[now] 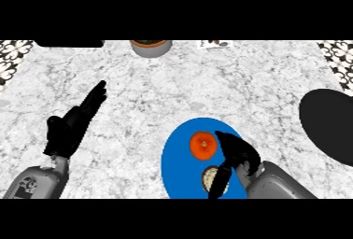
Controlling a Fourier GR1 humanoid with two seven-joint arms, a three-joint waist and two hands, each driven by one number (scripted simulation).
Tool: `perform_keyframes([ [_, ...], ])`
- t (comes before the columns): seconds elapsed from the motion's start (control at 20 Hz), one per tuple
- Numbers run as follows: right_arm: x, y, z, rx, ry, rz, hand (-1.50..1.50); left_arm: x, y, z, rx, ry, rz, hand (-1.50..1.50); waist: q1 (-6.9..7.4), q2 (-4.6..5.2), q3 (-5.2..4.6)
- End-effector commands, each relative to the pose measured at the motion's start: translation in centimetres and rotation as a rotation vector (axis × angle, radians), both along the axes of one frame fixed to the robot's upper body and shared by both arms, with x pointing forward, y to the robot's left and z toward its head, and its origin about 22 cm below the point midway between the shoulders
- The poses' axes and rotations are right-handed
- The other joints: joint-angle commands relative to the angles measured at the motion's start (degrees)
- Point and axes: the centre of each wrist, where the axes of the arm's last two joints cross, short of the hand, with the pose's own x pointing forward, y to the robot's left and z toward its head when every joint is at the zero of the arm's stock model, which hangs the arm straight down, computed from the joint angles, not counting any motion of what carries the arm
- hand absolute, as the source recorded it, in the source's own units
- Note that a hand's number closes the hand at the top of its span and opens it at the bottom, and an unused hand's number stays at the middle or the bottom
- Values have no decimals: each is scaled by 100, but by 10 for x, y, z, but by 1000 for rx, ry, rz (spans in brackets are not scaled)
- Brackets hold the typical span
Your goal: Pick the cupcake from the plate and place it in the pan
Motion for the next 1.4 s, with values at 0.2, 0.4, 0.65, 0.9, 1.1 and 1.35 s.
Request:
perform_keyframes([
  [0.2,7,18,-3,-225,132,-43,-150,3,1,-1,-4,-9,4,0,-59,10,4],
  [0.4,-7,26,-17,-215,124,-72,-150,-8,3,-14,-14,20,12,0,-70,1,6],
  [0.65,-1,30,-27,-221,134,-100,-150,-8,-2,5,-1,-5,2,0,-26,4,13],
  [0.9,-14,33,-43,-195,162,21,150,-3,-9,4,-8,4,37,0,-42,16,16],
  [1.1,-11,20,-54,-162,183,45,150,-9,13,-3,-4,0,-8,0,-29,23,14],
  [1.35,-22,36,-41,-160,169,75,150,-5,-7,0,0,-1,0,0,-54,11,14],
])
